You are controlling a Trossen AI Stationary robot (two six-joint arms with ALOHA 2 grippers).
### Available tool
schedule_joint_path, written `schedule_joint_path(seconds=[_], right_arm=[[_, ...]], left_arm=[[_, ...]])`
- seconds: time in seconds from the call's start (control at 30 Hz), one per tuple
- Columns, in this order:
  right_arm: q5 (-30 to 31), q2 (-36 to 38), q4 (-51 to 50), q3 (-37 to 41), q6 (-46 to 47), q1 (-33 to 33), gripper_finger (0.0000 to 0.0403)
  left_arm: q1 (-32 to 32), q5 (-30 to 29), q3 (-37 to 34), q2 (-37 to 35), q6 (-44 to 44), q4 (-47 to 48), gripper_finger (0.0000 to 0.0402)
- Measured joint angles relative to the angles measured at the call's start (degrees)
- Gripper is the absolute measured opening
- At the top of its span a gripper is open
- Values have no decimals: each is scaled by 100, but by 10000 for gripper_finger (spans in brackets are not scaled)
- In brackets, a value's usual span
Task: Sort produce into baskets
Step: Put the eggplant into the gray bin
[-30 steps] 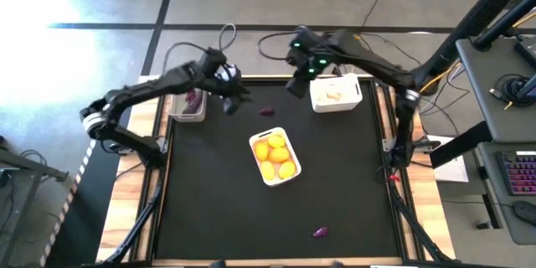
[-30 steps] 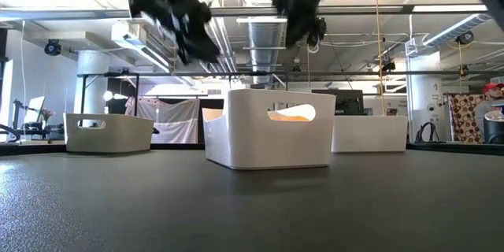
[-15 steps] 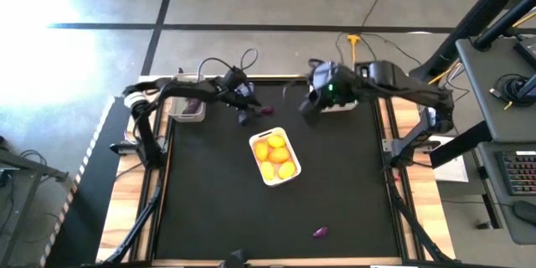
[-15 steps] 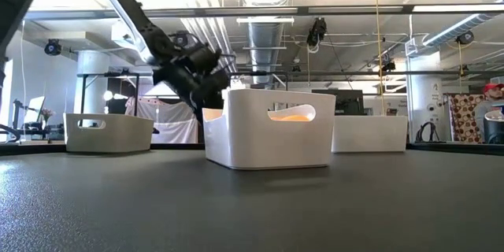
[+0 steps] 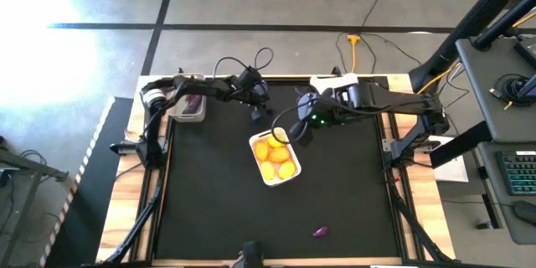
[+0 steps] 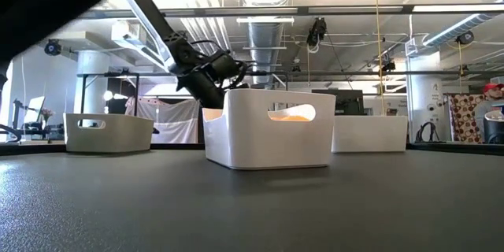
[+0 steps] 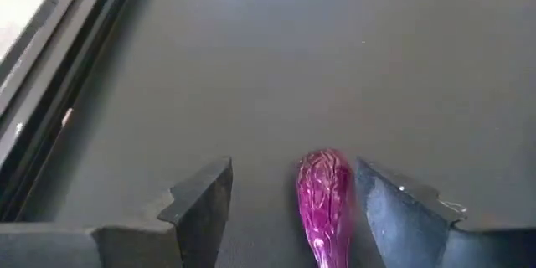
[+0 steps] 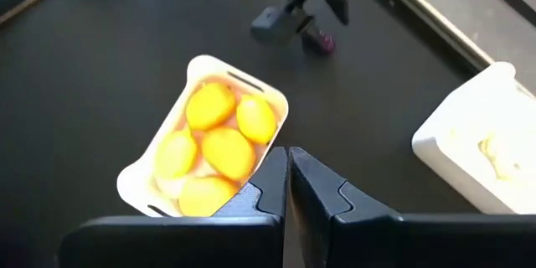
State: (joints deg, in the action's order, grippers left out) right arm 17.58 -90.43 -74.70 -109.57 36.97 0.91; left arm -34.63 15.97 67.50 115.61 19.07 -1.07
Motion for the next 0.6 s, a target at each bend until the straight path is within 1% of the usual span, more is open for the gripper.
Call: schedule_joint_path(seconds=[0.1,0.23,0.37,0.4,0.5,0.6], right_arm=[[-17,-13,-1,151,106,62,9],[-20,9,-4,293,212,76,9],[-15,19,-2,358,199,72,9],[-10,20,1,361,174,74,9],[0,22,-4,355,85,74,9],[4,24,4,299,-74,74,9]], left_arm=[[2,-5,340,141,208,430,236],[12,-19,831,335,592,1333,235],[57,-58,1353,568,844,2243,225],[75,-96,1489,624,868,2450,220],[164,-504,1867,831,826,2866,196],[240,-850,2153,987,694,3155,159]])
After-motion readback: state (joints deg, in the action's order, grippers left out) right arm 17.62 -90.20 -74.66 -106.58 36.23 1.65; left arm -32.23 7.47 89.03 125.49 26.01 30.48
